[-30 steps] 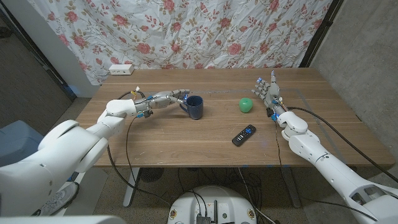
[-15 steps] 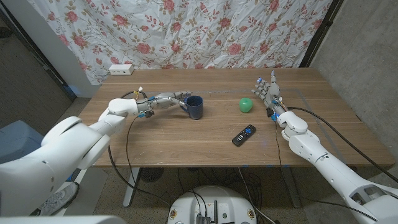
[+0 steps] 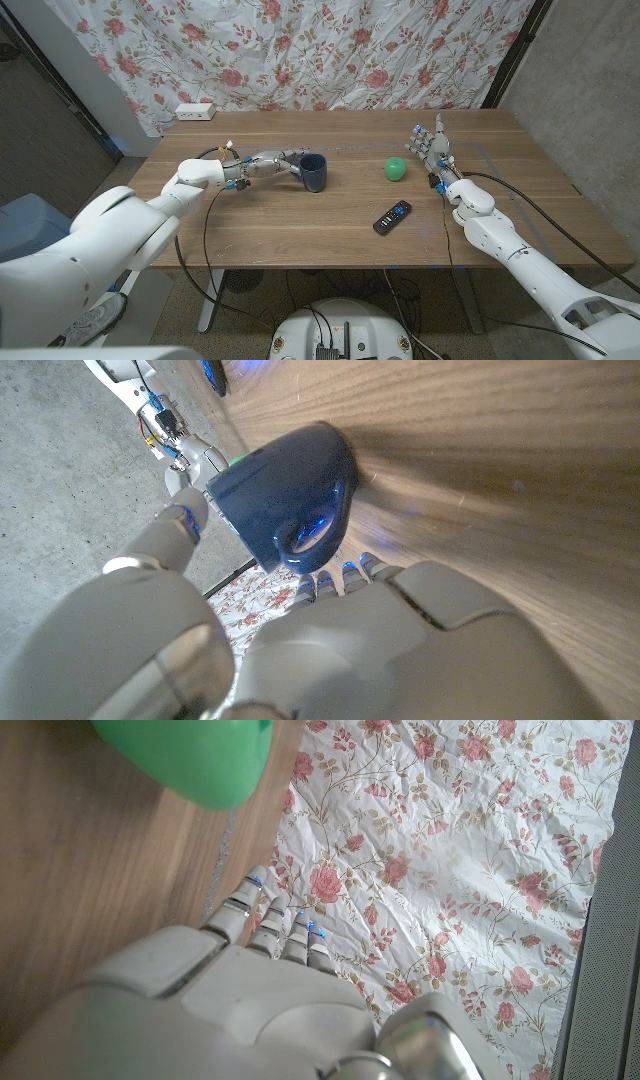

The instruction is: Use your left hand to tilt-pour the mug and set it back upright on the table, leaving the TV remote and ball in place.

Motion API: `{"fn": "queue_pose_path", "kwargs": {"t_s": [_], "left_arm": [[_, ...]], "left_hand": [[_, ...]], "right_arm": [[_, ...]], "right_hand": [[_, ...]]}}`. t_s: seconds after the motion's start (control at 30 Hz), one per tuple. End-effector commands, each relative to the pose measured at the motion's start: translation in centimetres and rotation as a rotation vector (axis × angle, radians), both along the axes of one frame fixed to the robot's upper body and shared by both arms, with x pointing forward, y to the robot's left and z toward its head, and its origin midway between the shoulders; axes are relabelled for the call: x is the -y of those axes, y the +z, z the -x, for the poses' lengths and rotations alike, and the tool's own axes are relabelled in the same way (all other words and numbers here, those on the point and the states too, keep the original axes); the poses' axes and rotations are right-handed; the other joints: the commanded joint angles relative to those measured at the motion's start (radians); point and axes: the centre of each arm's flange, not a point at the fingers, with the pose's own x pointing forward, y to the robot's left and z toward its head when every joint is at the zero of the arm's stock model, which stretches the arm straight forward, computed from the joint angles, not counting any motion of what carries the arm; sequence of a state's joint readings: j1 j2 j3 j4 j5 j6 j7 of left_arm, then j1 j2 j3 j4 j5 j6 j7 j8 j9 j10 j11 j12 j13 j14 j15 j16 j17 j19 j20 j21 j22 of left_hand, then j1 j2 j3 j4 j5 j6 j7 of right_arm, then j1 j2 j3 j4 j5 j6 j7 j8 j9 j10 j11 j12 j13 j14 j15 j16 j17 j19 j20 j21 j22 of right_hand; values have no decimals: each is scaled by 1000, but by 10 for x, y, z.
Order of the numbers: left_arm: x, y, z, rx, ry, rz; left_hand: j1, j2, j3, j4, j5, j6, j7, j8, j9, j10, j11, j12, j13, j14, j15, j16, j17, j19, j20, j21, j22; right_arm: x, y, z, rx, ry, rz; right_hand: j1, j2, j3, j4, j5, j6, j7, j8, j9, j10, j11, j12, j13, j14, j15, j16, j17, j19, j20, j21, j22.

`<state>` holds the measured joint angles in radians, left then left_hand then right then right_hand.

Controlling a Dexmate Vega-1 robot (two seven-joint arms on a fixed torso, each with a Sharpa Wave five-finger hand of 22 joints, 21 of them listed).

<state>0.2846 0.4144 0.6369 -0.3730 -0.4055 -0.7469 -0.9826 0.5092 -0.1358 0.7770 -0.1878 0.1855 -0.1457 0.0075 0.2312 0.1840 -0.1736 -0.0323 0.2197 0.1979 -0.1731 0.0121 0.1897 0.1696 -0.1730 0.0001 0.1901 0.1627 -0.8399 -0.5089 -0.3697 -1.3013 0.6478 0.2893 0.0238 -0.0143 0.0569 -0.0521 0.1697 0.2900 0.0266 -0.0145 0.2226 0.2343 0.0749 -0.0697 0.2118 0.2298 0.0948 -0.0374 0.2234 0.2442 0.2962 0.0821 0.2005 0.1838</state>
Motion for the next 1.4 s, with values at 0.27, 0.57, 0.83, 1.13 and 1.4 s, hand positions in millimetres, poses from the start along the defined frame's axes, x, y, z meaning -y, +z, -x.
{"fn": "queue_pose_path", "kwargs": {"t_s": [0.27, 0.57, 0.83, 1.13, 1.4], "left_arm": [[12, -6, -2, 9, 1, 6], [20, -9, -5, -2, 4, 0], [25, -10, -7, -5, 14, 6], [31, -12, -9, -12, 18, 22], [36, -17, -11, -43, 10, 11]], "left_hand": [[37, 7, 7, 2, 8, 29, -9, 15, 4, 17, -22, 10, 4, -30, -17, 10, 4, -38, -13, 11, 3], [78, 10, 14, 0, 1, 47, -26, 23, 4, 63, -28, 20, 4, 39, -40, 18, 3, 23, -33, 14, 3], [106, 6, 16, -1, -3, 74, -32, 34, 4, 102, -46, 27, 4, 87, -63, 21, 3, 44, -40, 8, 2], [129, 4, 16, -1, -7, 89, -31, 40, 5, 131, -53, 32, 4, 114, -66, 20, 3, 62, -41, 7, 2], [146, 6, 18, -1, -5, 101, -30, 45, 5, 140, -48, 31, 5, 122, -64, 16, 3, 72, -37, 5, 2]], "right_arm": [[0, 0, 0, 0, 2, 1], [0, 0, 0, 0, 2, 1], [0, 0, 0, 0, 2, 1], [0, 0, 0, 0, 2, 1], [0, 0, 0, 0, 2, 1]], "right_hand": [[3, 43, -8, 3, 3, 9, 0, 1, 2, 5, -2, 3, 5, 9, -5, 8, 1, 3, 0, 9, 2], [3, 43, -9, 3, 4, 7, -2, 1, 2, 2, -3, 2, 5, 7, -5, 7, 1, 3, 0, 9, 2], [3, 43, -10, 3, 4, 7, -2, 0, 2, 5, -3, 3, 5, 8, -4, 8, 1, 3, -1, 9, 2], [3, 44, -11, 3, 4, 8, -2, 1, 2, 3, -3, 2, 5, 8, -4, 8, 1, 3, 0, 9, 2], [3, 44, -12, 3, 4, 8, -2, 1, 2, 3, -3, 2, 6, 9, -4, 8, 1, 3, 0, 9, 2]]}}
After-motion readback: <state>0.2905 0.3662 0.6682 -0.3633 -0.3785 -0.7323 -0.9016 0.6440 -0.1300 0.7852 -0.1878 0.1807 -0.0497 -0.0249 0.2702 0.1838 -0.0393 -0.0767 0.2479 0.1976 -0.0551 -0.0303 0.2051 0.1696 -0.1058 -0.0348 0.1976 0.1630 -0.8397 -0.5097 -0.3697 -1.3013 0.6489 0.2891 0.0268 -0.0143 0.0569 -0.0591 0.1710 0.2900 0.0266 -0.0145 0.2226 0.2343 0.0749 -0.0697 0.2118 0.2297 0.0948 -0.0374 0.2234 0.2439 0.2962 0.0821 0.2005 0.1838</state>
